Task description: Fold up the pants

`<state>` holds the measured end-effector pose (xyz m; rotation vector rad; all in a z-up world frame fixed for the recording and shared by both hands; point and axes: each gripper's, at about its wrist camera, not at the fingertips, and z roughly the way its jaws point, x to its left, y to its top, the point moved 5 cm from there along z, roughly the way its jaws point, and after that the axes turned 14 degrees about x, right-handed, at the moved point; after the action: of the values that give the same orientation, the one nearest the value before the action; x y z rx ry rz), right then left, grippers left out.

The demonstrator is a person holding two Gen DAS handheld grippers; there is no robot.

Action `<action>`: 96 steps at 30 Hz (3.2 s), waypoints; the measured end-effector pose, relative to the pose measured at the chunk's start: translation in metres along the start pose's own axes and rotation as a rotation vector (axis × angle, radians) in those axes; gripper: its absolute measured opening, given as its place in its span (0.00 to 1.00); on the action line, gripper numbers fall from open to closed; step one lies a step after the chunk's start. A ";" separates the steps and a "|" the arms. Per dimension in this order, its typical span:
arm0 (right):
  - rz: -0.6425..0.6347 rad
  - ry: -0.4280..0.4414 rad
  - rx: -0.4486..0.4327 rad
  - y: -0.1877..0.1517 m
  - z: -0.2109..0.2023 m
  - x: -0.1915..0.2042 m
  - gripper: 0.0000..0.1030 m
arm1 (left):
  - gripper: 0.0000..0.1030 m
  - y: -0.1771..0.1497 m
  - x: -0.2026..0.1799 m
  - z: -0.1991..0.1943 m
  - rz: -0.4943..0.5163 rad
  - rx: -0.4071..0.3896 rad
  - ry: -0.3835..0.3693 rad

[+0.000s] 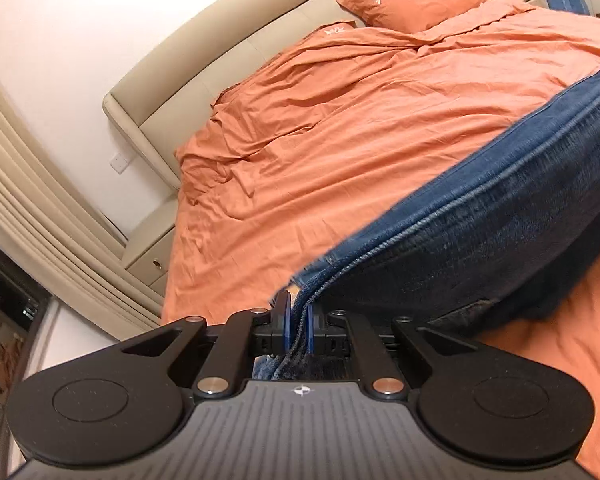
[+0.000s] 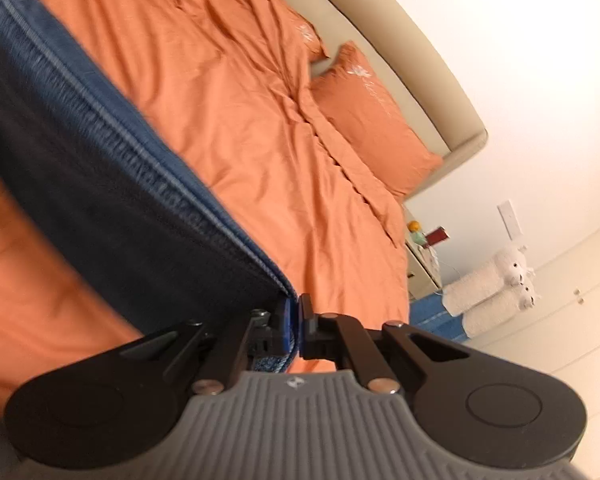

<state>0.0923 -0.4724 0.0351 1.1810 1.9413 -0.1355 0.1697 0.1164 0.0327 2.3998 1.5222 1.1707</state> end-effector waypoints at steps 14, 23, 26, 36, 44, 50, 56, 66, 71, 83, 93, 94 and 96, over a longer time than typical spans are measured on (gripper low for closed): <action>-0.065 -0.014 0.182 0.112 0.169 0.030 0.00 | 0.07 0.101 -0.021 0.153 0.117 0.139 0.056; -0.165 0.056 0.287 0.154 0.291 0.087 0.00 | 0.08 0.109 -0.059 0.279 0.157 0.297 -0.009; -0.173 0.071 0.309 0.160 0.318 0.101 0.00 | 0.08 0.103 -0.065 0.303 0.139 0.326 -0.040; -0.120 0.054 0.239 0.156 0.307 0.084 0.00 | 0.08 0.104 -0.030 0.253 -0.039 0.185 -0.081; -0.003 0.081 0.285 0.172 0.319 0.072 0.00 | 0.09 0.124 -0.038 0.279 -0.021 0.258 -0.088; 0.008 0.071 0.309 0.172 0.338 0.089 0.00 | 0.38 0.117 -0.041 0.295 0.011 0.286 -0.092; 0.046 0.031 0.297 0.171 0.330 0.079 0.42 | 0.87 0.128 -0.024 0.271 -0.009 0.217 -0.090; 0.549 0.218 0.241 0.106 0.255 -0.013 0.43 | 0.69 0.075 -0.015 0.211 -0.202 0.268 -0.194; 0.856 0.371 0.259 0.029 0.240 -0.033 0.42 | 0.66 0.030 -0.018 0.203 -0.275 0.298 -0.219; 1.390 0.670 0.254 -0.040 0.305 0.014 0.27 | 0.63 0.006 -0.028 0.225 -0.355 0.360 -0.242; 1.664 0.724 0.031 -0.053 0.293 -0.011 0.00 | 0.63 0.006 -0.030 0.227 -0.366 0.378 -0.236; 1.650 0.725 -0.007 -0.052 0.281 -0.020 0.00 | 0.63 0.007 -0.030 0.228 -0.368 0.378 -0.236; 1.612 0.700 -0.041 -0.050 0.261 -0.032 0.00 | 0.63 0.007 -0.031 0.229 -0.370 0.377 -0.228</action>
<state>0.2159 -0.6468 -0.1262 2.5657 0.8722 1.2588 0.3116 0.1621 -0.1434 2.2037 2.1313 0.5579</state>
